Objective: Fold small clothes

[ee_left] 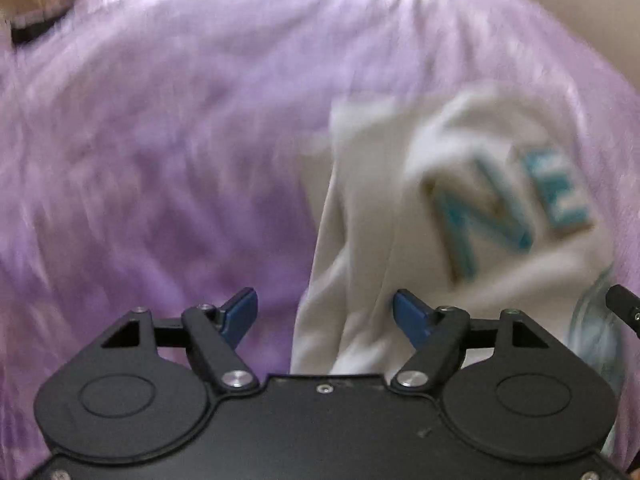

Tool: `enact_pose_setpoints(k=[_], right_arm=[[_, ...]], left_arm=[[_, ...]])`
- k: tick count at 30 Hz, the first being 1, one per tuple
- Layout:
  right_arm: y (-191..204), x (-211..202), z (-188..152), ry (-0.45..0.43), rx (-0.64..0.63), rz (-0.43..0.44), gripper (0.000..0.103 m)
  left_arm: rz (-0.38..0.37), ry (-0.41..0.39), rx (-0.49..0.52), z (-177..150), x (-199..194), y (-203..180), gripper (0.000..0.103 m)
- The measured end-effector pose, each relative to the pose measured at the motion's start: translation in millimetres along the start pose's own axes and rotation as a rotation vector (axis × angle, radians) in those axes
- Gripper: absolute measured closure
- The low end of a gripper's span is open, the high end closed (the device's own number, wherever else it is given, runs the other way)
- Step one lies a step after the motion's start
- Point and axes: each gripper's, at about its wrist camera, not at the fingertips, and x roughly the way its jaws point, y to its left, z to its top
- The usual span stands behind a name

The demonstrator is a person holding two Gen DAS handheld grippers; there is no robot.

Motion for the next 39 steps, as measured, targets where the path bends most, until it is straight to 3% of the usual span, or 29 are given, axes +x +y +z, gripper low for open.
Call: enact_pose_setpoints(k=[3,4,5,6,8,9,12,14,15,16,17,18,21,23,24,25,28,31,37,39], right_arm=[[9.7,15.1,14.6,-0.040,-0.020,-0.027,0.096],[9.7,32.2,13.4,-0.022,-0.016,-0.071,0.096],[5.7,53.0,10.7,0.034,0.006,-0.103,0.096],[-5.3,70.9,10.0,0.097,0.070,-0.094,0.097],[-15.4,67.4,18.3,0.079,0.193,-0.061,0.097],[-13.3,62.6,24.4,0.048,0.189,-0.053,0.097],[5.8,64.4,43.4,-0.091,0.077,-0.049,0.093],[10.5,92.1,56.0,-0.068,0.044,-0.007,0.093],[10.7,114.8,60.6,-0.036,0.042,0.002,0.093],[8.3,140.8,60.9,0.019,0.042,-0.013,0.094],[6.8,156.4,56.6,0.065,0.046,-0.027,0.094],[2.5,162.6,56.8,0.080,0.073,-0.019,0.095],[-8.2,138.3,78.3,0.101,0.139,0.067,0.086],[-10.6,115.7,91.4,0.108,0.174,0.098,0.064],[-10.4,101.6,96.8,0.121,0.179,0.096,0.045],[-10.5,82.6,98.5,0.122,0.169,0.071,0.035],[-4.9,33.9,92.4,0.118,0.070,-0.066,0.023],[4.5,-2.4,68.0,0.153,-0.034,-0.123,0.021],[11.4,-70.2,13.4,0.218,-0.116,-0.084,0.021],[17.5,-82.3,4.1,0.231,-0.157,-0.100,0.021]], left_arm=[[-0.006,-0.172,-0.037,12.7,2.4,-1.0,0.024],[0.054,-0.121,0.005,16.1,24.8,-2.9,0.022],[0.085,-0.011,0.079,16.1,56.4,-7.8,0.022],[0.071,0.013,0.085,16.3,69.0,-3.6,0.022],[0.034,0.042,0.027,32.2,60.6,6.3,0.023],[0.027,0.032,0.023,40.7,49.9,9.2,0.024],[0.026,-0.167,0.024,67.7,22.8,1.8,0.026],[-0.030,-0.280,-0.002,80.0,28.9,-0.9,0.025],[-0.058,-0.284,-0.016,82.2,40.8,-4.0,0.023],[-0.050,-0.188,-0.030,85.0,73.4,-3.3,0.023],[-0.008,-0.040,-0.036,84.1,107.8,-4.0,0.022],[-0.025,-0.037,-0.035,78.0,124.4,-0.3,0.021],[-0.033,-0.086,0.025,78.8,95.2,-2.9,0.024],[-0.016,-0.053,0.068,76.0,68.9,-11.1,0.024],[-0.020,-0.048,0.081,70.4,50.3,-14.3,0.024],[-0.040,-0.052,0.092,64.6,29.7,-14.5,0.024],[-0.035,-0.092,0.135,37.2,-37.0,-23.2,0.024],[-0.011,-0.066,0.170,2.1,-80.0,-28.9,0.024],[-0.150,-0.059,0.127,-62.2,-129.0,-13.5,0.024],[-0.181,0.002,0.106,-78.1,-136.9,-9.2,0.024]])
